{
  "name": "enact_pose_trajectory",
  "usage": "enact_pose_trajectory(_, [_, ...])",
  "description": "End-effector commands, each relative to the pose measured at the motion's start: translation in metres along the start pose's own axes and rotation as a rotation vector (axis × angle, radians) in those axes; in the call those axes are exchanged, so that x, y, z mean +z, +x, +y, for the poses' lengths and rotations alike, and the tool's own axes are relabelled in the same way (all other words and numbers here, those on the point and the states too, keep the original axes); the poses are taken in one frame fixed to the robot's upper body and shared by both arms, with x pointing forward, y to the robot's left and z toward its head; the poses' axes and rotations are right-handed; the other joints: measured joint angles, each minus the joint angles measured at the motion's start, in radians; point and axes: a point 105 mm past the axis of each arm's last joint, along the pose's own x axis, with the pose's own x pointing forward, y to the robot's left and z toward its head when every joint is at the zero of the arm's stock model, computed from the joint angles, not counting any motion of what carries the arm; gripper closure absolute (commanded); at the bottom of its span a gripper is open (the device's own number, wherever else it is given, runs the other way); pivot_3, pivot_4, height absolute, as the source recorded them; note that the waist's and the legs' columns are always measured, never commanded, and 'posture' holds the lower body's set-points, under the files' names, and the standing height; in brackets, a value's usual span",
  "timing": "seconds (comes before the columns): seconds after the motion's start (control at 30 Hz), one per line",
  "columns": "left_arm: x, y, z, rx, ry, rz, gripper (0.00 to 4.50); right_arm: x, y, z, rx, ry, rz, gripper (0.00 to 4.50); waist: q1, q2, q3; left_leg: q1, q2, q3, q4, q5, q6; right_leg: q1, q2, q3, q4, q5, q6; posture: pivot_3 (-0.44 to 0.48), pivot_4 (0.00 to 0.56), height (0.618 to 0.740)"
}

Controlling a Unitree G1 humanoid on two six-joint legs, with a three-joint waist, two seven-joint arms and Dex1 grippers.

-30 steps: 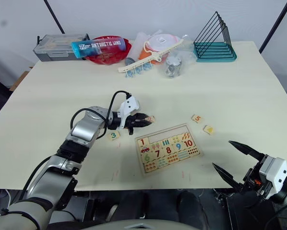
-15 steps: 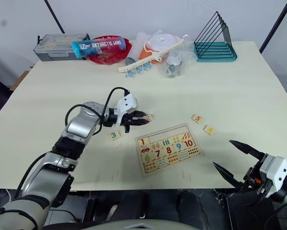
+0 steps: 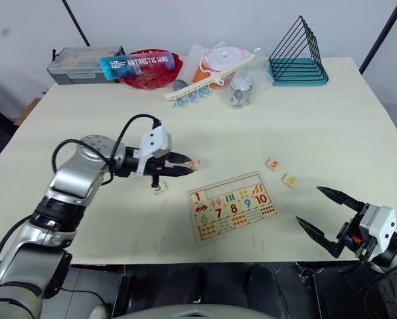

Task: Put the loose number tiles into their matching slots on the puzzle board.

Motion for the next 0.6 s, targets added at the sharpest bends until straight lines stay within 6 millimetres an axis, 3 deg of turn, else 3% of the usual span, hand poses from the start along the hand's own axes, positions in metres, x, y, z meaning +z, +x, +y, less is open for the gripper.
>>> enact_pose_trajectory(0.03, [0.012, -0.013, -0.005, -0.009, 0.056, -0.018, 3.59, 0.005, 0.000, 0.001, 0.007, -0.017, -0.028, 0.00, 0.000, 0.000, 0.000, 0.000, 0.000, 0.000, 0.000, 0.000, 0.000, 0.000, 0.000, 0.000, 0.000, 0.000, 0.000, 0.000, 0.150, 0.740])
enact_pose_trajectory(0.27, [0.020, -0.022, -0.016, -0.046, 0.064, -0.010, 3.59, 0.006, 0.007, 0.009, 0.045, -0.006, -0.028, 0.00, -0.001, 0.000, 0.000, 0.000, 0.000, 0.000, 0.000, 0.000, 0.000, 0.000, 0.000, 0.000, 0.000, 0.000, 0.000, 0.000, 0.150, 0.740])
enact_pose_trajectory(0.6, [0.039, -0.015, -0.036, -0.125, 0.087, 0.029, 3.59, 0.008, 0.014, 0.016, 0.081, -0.010, -0.039, 0.00, -0.001, 0.000, 0.000, 0.000, 0.000, 0.000, 0.000, 0.000, 0.000, 0.000, 0.000, 0.000, 0.000, 0.000, 0.000, 0.000, 0.150, 0.740])
